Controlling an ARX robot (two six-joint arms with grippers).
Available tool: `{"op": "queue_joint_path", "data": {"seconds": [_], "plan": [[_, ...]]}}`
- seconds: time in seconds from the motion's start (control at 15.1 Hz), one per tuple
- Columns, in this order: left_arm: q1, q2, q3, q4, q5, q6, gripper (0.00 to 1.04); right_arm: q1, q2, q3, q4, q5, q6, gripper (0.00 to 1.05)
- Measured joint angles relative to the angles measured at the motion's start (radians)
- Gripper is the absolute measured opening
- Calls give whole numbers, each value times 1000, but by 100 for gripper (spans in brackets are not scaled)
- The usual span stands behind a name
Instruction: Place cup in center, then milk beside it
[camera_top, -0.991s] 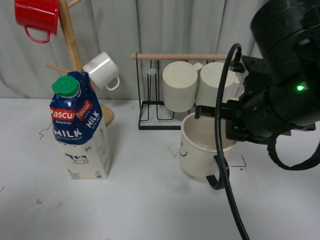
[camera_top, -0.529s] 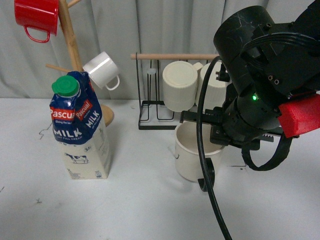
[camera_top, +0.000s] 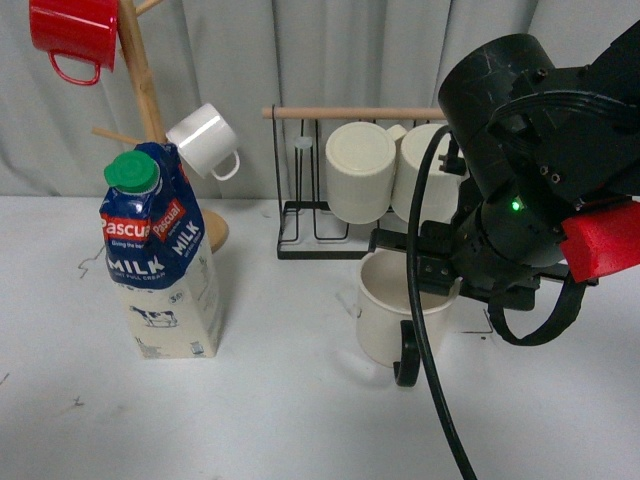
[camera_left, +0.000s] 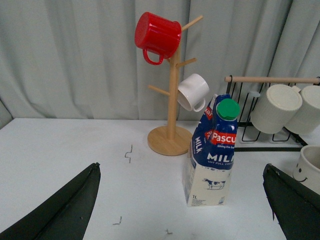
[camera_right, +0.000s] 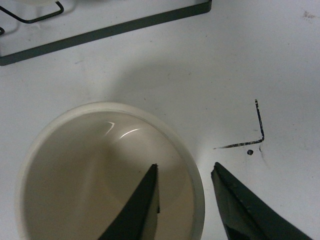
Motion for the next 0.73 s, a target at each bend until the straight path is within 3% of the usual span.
{"op": "queue_joint_path", "data": {"seconds": [0.2, 0.4, 0.46, 0.53, 0.59, 0.73], "plan": [[0, 0, 0, 0, 0, 0, 98, -1, -101, -22, 42, -38, 2, 62], [0, 0, 0, 0, 0, 0, 98, -9, -348, -154, 233, -96, -3, 95], [0, 0, 0, 0, 0, 0, 98, -13, -453, -246, 437, -59, -55, 96], [0, 0, 0, 0, 0, 0, 98, -16, -549, -361, 640, 67, -162, 85], [0, 0, 0, 0, 0, 0, 98, -50, -646, -499, 807, 125, -308, 73], [0, 0, 0, 0, 0, 0, 98, -119, -734, -688, 934, 109, -439, 49]]}}
